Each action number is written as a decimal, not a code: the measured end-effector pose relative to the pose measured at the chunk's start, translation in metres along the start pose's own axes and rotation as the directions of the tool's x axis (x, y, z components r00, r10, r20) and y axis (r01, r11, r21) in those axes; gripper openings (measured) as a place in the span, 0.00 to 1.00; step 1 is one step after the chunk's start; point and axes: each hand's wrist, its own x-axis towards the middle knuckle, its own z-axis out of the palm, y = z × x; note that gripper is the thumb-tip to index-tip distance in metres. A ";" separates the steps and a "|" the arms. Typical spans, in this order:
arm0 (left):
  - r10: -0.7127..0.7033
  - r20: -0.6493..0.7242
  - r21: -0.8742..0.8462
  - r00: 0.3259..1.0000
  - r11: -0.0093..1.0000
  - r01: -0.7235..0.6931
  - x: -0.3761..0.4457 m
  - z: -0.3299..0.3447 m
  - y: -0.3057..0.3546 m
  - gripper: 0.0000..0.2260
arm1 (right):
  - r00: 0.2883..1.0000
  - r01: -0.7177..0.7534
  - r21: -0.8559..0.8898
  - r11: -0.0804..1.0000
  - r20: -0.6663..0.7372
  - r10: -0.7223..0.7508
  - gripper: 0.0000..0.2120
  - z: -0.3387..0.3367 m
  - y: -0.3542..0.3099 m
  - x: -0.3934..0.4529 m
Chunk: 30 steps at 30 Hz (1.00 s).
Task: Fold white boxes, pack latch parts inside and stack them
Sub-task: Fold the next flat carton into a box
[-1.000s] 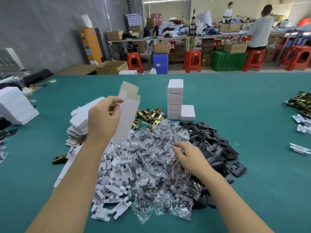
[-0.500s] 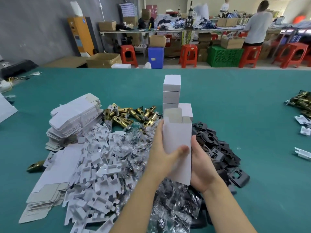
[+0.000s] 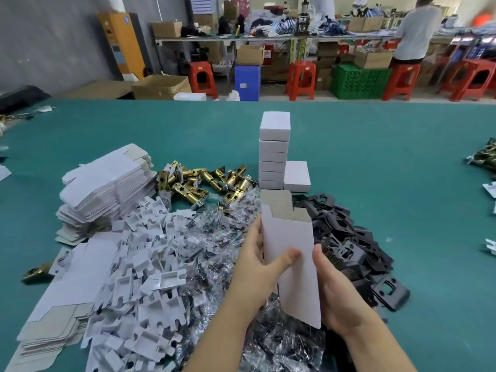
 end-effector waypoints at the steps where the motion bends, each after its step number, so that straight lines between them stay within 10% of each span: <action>1: -0.002 0.002 -0.003 1.000 1.000 0.002 0.000 0.000 0.001 0.34 | 1.000 -0.004 -0.004 1.000 0.012 0.004 0.37 0.000 0.000 0.000; 11: 0.007 0.035 0.007 0.999 1.000 -0.007 -0.006 -0.003 0.004 0.31 | 0.992 0.028 0.059 0.998 0.123 -0.035 0.46 0.004 -0.001 -0.012; 23: 0.033 0.070 0.010 0.997 0.999 -0.033 -0.012 -0.001 0.005 0.37 | 0.992 0.057 0.010 0.998 0.112 -0.057 0.28 0.000 0.003 -0.009; 30: 0.091 0.016 0.166 0.996 0.982 -0.092 -0.015 0.003 0.009 0.50 | 0.994 -0.052 0.074 0.996 0.101 0.044 0.40 -0.004 0.008 -0.008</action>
